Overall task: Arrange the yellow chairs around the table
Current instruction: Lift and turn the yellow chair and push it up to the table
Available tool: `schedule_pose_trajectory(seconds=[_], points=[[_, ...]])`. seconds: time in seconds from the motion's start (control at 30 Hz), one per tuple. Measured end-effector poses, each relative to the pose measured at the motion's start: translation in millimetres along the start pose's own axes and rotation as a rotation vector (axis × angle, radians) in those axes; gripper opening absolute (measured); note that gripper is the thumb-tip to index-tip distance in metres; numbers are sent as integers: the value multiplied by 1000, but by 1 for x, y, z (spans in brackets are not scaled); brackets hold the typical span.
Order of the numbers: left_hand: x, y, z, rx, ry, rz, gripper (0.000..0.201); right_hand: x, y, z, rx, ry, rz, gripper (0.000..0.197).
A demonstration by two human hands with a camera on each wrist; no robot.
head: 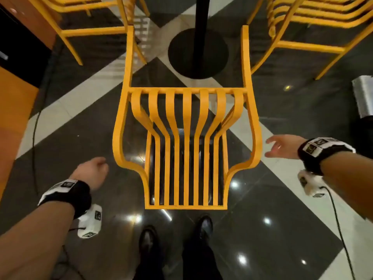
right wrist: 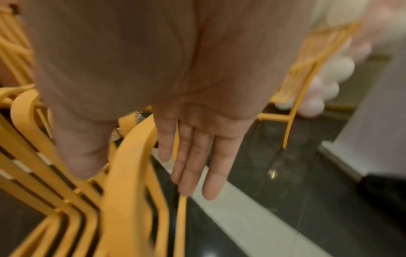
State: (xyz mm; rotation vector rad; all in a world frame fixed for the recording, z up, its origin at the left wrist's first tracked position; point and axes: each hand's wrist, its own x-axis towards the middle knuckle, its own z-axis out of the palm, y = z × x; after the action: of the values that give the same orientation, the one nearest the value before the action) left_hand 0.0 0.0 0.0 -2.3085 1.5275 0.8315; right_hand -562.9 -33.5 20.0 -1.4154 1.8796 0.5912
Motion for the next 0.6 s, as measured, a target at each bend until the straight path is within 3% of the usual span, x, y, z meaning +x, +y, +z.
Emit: schedule_pose_trajectory(seconds=[0.1,0.2,0.33,0.47,0.6], points=[[18,27,23,-55,14,-65,57,24,-19,50,263,-63,-11,46],[32,41,47,-242,13,-165,55,31,-23,93,511,50,47,37],[42,45,74,-523,130,-221,51,49,-20,125,737,196,152,31],[35,51,76,-568,216,-167,44,49,-19,125,833,261,219,27],[22,55,55,-595,342,-97,42,21,-17,92,879,297,177,19]])
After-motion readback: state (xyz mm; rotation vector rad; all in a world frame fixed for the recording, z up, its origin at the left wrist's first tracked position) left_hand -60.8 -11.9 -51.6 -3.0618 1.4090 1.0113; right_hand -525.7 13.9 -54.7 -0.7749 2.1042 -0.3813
